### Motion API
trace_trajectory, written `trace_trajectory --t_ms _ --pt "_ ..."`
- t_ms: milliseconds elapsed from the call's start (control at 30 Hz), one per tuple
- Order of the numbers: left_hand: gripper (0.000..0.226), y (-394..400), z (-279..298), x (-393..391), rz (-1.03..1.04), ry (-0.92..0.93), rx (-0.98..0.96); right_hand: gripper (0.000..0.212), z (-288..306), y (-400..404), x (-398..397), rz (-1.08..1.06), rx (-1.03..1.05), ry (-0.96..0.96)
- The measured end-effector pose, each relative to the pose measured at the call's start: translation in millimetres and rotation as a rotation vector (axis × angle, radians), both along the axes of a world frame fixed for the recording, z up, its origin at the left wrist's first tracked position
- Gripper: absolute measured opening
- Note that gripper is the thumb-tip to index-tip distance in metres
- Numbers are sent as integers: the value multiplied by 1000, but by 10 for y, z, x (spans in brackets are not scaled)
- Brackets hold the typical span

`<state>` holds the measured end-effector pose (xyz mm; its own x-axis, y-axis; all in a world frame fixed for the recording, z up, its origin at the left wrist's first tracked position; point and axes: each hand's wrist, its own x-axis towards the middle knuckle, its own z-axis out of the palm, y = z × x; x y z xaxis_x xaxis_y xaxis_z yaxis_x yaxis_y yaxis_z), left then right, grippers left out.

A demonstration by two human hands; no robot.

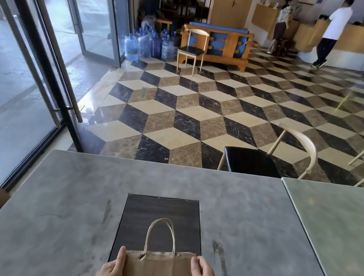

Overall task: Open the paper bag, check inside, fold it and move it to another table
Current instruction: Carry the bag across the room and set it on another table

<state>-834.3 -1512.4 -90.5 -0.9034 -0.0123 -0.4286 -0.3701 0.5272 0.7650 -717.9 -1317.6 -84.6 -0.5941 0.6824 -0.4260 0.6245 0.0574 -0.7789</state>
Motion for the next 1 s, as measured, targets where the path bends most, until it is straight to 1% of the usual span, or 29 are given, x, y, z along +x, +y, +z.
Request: trace_trajectory --t_ms 100,133,167,233,267,300,333,367,400,433,467,500,533,567,667,700,733,867,933,1000 --pt "59 8 -45 -16 -30 -4 -21 28 19 -13 6 -32 5 -22" --pt "56 4 -36 -12 -33 14 -10 25 29 -24 12 -37 62 -31" --pt "50 5 -28 -9 -33 57 4 22 37 -26 27 -44 180 -25" --pt "31 -11 -5 -2 -41 182 -19 20 60 -44 69 -54 502 44" --pt "21 -28 19 1 -65 256 -62 22 98 -71 87 -26 645 92" --pt "12 -53 49 8 -113 342 -119 24 156 -88 103 48 761 143" --pt "17 -76 83 22 -177 461 -174 26 211 -104 112 170 839 181" --pt "27 -96 98 39 -285 609 -211 30 259 -124 115 313 879 197" --pt "39 -108 107 60 -434 745 -239 39 298 -146 109 463 889 180" --pt "50 -107 115 80 -604 841 -264 50 326 -174 99 599 889 143" --pt "62 -100 121 94 -763 888 -297 59 334 -204 85 706 891 98" --pt "71 -88 109 102 -889 907 -337 66 332 -233 70 787 902 51" --pt "76 -77 87 114 -980 902 -372 68 320 -257 56 841 931 6" --pt "73 -65 70 128 -1035 894 -394 67 303 -271 44 874 964 -29" --pt "51 -55 82 138 -1074 895 -419 53 231 -283 15 850 1013 -10" --pt "48 -52 98 132 -1069 903 -422 46 203 -281 12 840 1045 20" --pt "49 -49 116 126 -1070 910 -420 43 178 -273 13 827 1073 37" --pt "51 -11 190 109 -1108 919 -390 51 154 -220 37 854 1065 7" --pt "59 5 194 101 -1123 887 -368 68 165 -201 59 870 991 -17" --pt "69 -23 201 90 -1171 822 -395 72 180 -179 111 871 926 -55"
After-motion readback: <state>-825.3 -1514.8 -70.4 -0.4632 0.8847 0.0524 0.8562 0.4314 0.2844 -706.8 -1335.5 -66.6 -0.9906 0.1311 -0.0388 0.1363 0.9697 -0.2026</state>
